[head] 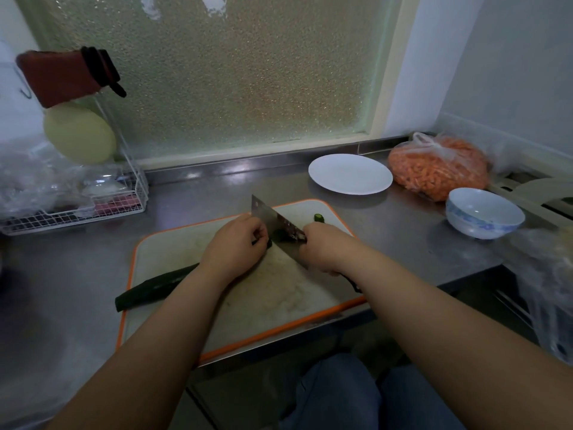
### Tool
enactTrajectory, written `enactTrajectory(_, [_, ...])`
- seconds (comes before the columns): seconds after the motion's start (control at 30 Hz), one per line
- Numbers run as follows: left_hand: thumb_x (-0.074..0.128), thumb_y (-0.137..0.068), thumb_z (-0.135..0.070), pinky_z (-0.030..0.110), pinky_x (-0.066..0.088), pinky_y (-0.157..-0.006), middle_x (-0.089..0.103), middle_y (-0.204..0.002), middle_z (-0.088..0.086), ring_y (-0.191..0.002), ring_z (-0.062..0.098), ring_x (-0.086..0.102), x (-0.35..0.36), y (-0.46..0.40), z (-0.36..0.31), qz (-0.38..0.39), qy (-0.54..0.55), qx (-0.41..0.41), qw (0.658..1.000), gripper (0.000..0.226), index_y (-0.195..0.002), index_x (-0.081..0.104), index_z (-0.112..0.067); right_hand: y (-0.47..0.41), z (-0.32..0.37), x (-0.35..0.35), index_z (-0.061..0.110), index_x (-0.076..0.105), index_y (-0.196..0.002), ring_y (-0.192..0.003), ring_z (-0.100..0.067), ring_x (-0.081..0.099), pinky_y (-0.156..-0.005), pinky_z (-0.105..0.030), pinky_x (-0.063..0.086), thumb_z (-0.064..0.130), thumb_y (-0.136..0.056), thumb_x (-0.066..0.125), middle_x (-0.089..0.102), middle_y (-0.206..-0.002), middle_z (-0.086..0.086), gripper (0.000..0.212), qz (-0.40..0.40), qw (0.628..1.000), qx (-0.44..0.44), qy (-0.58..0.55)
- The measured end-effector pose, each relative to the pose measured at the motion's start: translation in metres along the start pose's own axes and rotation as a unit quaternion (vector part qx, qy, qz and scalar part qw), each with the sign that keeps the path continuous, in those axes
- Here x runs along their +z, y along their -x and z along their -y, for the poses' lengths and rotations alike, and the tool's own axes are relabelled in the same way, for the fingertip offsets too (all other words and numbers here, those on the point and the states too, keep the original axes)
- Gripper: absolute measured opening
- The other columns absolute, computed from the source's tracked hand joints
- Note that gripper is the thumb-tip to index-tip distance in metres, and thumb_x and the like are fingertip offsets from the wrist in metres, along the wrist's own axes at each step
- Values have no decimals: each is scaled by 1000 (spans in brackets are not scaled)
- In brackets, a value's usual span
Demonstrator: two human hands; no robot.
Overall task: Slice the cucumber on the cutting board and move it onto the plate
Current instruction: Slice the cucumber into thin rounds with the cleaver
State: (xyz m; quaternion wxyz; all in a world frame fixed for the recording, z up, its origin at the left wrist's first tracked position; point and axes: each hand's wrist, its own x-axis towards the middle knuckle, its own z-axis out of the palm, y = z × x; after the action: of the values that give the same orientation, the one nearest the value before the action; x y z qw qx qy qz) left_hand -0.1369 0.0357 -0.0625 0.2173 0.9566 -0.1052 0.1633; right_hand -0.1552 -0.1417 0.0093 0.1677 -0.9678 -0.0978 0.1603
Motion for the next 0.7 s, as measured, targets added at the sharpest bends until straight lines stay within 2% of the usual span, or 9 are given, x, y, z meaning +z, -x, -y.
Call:
enactTrajectory(0.1, [60,-83,-22,27,31,-62,57,-86,-2,-72,14,46,1,0,1,-4,2,-9,1000,2,-82,61,-21,8,0,-1,13,48,-93,-63,-23,47,-44,-23,31,17,-94,44,48,-71,-5,6,-7,1000,-29,4])
enactTrajectory(0.13, [60,-83,-22,26,30,-62,58,-85,-2,-71,14,45,1,-1,1,-4,4,-9,1000,3,-81,61,-21,11,1,-2,14,50,-93,-66,-25,50,-46,-23,31,17,-95,43,53,-77,-6,8,-15,999,-36,10])
enactTrajectory(0.23, [61,-83,-22,26,32,-62,58,-84,-2,-70,14,46,0,-2,2,5,13,-10,1000,4,-79,60,-23,11,0,1,8,59,-106,-98,-32,60,-65,-25,37,13,-94,44,63,-109,-15,20,-49,998,-42,28])
enactTrajectory(0.33, [61,-82,-22,26,33,-62,59,-84,-2,-69,14,47,-1,-3,2,10,18,-16,1000,5,-78,61,-25,10,1,3,6,58,-111,-108,-32,58,-71,-26,36,12,-93,45,61,-117,-16,23,-58,997,-38,42])
enactTrajectory(0.43, [61,-82,-23,26,33,-62,58,-84,-4,-70,13,48,-1,-4,3,14,21,-21,999,6,-77,61,-26,12,3,-1,5,58,-110,-101,-32,59,-69,-26,37,12,-93,45,62,-109,-15,23,-53,997,-40,45])
enactTrajectory(0.5, [61,-82,-23,25,32,-62,58,-84,-4,-70,12,48,-1,-4,3,14,20,-20,999,7,-76,60,-26,15,5,-5,5,57,-112,-77,-28,55,-58,-24,38,11,-93,44,56,-85,-9,23,-39,997,-38,48])
enactTrajectory(0.57, [60,-82,-23,25,32,-61,58,-83,-5,-70,12,48,0,-4,3,13,20,-20,1000,9,-75,59,-28,15,6,-7,5,56,-112,-59,-21,44,-44,-24,31,9,-94,44,42,-70,-3,23,-29,998,-32,55])
enactTrajectory(0.63, [60,-82,-23,25,32,-59,58,-83,-5,-69,12,47,0,-3,3,14,20,-20,999,10,-74,58,-29,14,9,-7,7,55,-109,-59,-21,44,-43,-23,28,7,-93,44,42,-71,-5,20,-24,997,-27,66])
enactTrajectory(0.7, [60,-81,-23,25,31,-59,58,-82,-5,-70,13,48,0,-3,3,14,20,-20,1000,10,-74,57,-29,12,12,-5,7,55,-110,-67,-25,48,-43,-23,28,6,-93,44,49,-78,-8,20,-17,997,-23,73])
